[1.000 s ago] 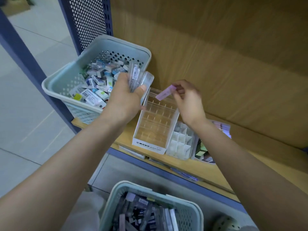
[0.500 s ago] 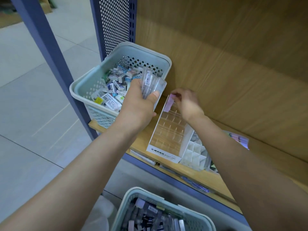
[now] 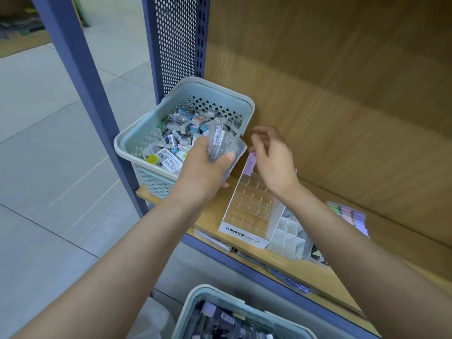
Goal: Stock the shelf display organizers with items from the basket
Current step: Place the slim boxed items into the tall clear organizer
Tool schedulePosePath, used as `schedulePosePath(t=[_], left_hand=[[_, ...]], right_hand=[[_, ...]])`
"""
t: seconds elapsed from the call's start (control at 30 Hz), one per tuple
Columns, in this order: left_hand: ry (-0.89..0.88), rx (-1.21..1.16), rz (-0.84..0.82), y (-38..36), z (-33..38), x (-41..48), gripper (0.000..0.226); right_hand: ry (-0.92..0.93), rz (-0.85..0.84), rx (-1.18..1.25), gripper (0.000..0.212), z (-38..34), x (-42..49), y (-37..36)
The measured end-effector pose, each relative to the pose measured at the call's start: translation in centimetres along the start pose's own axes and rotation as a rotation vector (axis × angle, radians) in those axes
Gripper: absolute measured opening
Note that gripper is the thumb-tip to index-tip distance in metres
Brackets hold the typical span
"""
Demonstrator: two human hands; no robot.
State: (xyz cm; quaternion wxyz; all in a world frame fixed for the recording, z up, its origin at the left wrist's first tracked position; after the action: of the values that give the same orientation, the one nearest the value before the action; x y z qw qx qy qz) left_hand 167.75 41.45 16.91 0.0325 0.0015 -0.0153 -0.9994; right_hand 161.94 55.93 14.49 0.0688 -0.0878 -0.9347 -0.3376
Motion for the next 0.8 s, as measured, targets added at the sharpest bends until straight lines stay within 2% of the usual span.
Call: schedulePosePath(t=[0.07, 0.13, 0.2, 0.3, 0.43, 0.53, 0.63, 0.8], left_hand=[[-0.004, 0.019, -0.014, 0.2, 0.1, -0.1, 0.018], [-0.007, 0.039, -0.052, 0.2, 0.1, -0.2, 0.015], [0.0, 0.039, -0.102, 0.1, 0.1, -0.5, 0.007], [0.025, 0.067, -0.146, -0.5, 0.0, -0.7, 0.007], [0.048, 0.072, -0.192, -1.4, -0.3, -0.8, 0.008], [0.052, 0.136, -0.259, -2.5, -0.7, -1.0, 0.008], [0.128, 0.2, -0.316, -4.4, -1.7, -1.5, 0.008], [0.171, 0.21, -0.373, -6.9, -2.1, -1.8, 0.018]], right_hand=[[-0.031, -0.143, 0.254, 0.023, -2.1, -2.1, 1.0], [-0.062, -0.291, 0.359, 0.019, -3.2, -3.7, 2.1], [-0.124, -0.357, 0.418, 0.018, -3.3, -4.6, 3.0], [-0.226, -0.289, 0.498, 0.017, -2.8, -5.2, 4.5], [-0.313, -0.059, 0.567, 0.011, -1.4, -5.5, 6.8], [-0.316, 0.059, 0.495, 0.006, 0.4, -5.5, 8.9], [-0.293, 0.098, 0.327, 0.007, 2.6, -6.1, 11.0], [-0.25, 0.048, -0.151, 0.017, 7.1, -7.7, 12.6]])
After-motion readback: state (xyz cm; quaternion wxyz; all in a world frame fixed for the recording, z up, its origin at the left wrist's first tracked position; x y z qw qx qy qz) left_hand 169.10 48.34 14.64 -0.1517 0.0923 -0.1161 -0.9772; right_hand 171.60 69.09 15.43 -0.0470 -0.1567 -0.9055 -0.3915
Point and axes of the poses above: each hand's wrist, its own x-axis towards the middle knuckle, its own y-axis out of the back of the hand, z = x × y, the point moved 2 cm from there along x, towards the middle knuckle, and after that the axes turned 7 degrees about -y, right-handed, at the moved point
